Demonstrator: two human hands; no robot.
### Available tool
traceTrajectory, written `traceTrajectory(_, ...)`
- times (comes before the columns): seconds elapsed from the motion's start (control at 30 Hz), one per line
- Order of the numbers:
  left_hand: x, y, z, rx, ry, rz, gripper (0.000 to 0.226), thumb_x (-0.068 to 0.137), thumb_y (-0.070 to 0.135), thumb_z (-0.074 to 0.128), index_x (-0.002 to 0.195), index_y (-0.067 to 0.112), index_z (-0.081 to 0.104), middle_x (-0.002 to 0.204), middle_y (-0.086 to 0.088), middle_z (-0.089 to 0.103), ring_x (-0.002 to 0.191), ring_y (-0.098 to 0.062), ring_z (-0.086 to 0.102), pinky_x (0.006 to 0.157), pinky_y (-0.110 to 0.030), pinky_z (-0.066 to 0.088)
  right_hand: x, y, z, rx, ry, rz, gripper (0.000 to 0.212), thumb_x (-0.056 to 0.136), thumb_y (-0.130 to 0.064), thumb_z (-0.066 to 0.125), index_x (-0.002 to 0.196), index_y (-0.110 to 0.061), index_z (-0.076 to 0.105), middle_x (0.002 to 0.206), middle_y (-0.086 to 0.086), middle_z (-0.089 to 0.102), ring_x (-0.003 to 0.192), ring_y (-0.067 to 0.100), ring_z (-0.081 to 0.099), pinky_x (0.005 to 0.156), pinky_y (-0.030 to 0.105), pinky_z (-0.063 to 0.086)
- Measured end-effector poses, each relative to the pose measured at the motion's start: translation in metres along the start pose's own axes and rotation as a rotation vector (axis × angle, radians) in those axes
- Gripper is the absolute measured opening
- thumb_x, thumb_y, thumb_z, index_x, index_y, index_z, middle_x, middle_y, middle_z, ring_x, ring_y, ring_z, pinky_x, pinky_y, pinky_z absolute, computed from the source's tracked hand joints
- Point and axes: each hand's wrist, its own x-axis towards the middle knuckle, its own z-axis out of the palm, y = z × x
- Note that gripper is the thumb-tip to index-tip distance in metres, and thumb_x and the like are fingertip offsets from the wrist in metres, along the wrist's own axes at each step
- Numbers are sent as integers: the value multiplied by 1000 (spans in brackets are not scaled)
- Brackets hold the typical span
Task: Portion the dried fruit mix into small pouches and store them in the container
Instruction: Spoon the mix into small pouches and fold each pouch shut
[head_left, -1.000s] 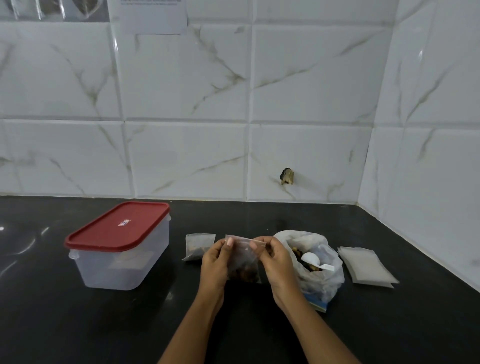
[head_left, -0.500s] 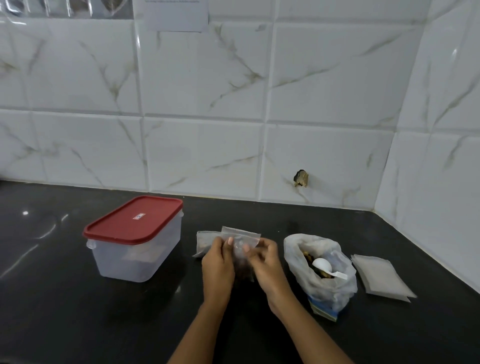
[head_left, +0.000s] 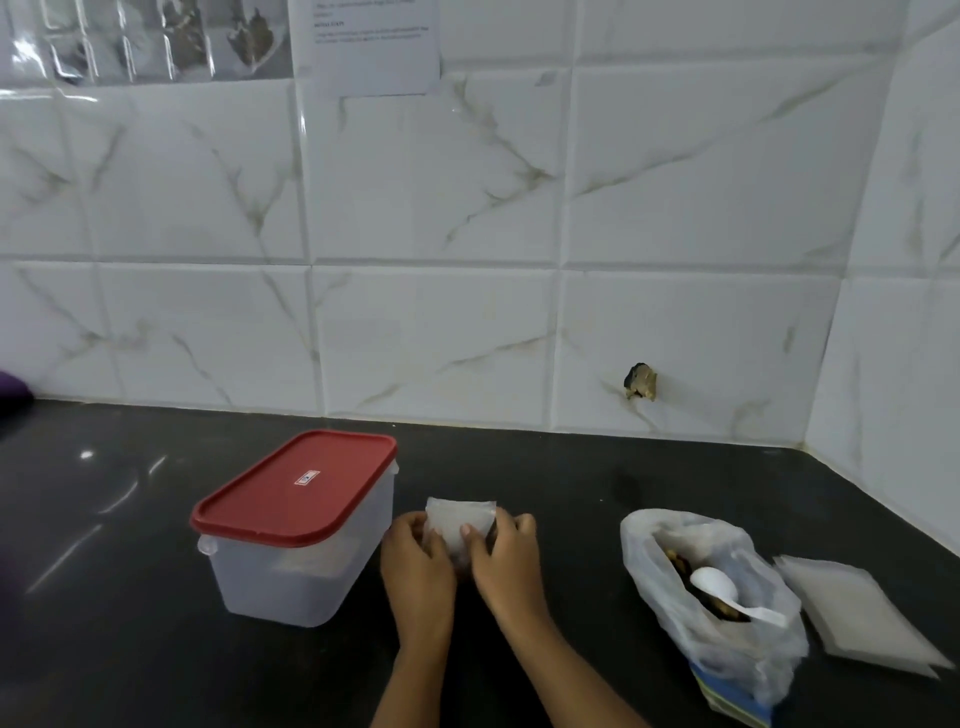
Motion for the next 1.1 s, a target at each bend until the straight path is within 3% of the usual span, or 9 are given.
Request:
traceTrajectory(0.17, 6, -3, 8, 242, -24, 17, 34, 90, 16, 54, 123, 11, 49, 130, -11, 48, 124, -26, 41, 105, -39, 37, 11, 8, 4, -38, -80, 18, 46, 93, -38, 49, 130, -12, 47, 123, 8, 50, 114, 20, 50, 97, 32, 45)
traceTrajectory(0.4, 6, -6, 8, 364, -82, 50, 36, 94, 18, 48, 129, 12, 46, 132, -10, 50, 123, -25, 46, 103, -38, 37, 8, 7, 1, -38, -123, 10, 42, 92, -40, 51, 120, -9, 56, 115, 10, 56, 110, 23, 53, 96, 35, 45)
traceTrajectory(0.6, -7, -1, 2, 524, 35, 229, 43, 94, 20, 45, 137, 19, 42, 144, -1, 42, 134, -20, 37, 111, -40, 26, -4, 1, -19, -139, -27, -110, 46, 99, -29, 38, 142, -13, 33, 137, 4, 40, 128, 20, 37, 103, 28, 37)
traceTrajectory(0.9, -30, 29, 21, 569, -42, 445, 51, 100, 26, 35, 148, 13, 24, 155, -1, 25, 144, -13, 18, 118, -29, 4, -13, -10, -71, -544, 146, -357, 45, 97, -29, 30, 134, -10, 47, 134, 4, 53, 127, 21, 46, 107, 35, 31)
traceTrajectory(1.1, -64, 72, 44, 514, -94, 524, 53, 99, 27, 34, 148, 9, 22, 156, -5, 23, 144, -16, 18, 118, -30, 7, -11, 1, -133, -663, 116, -315, 49, 100, -34, 28, 144, -13, 29, 152, 2, 30, 143, 16, 19, 118, 36, 2)
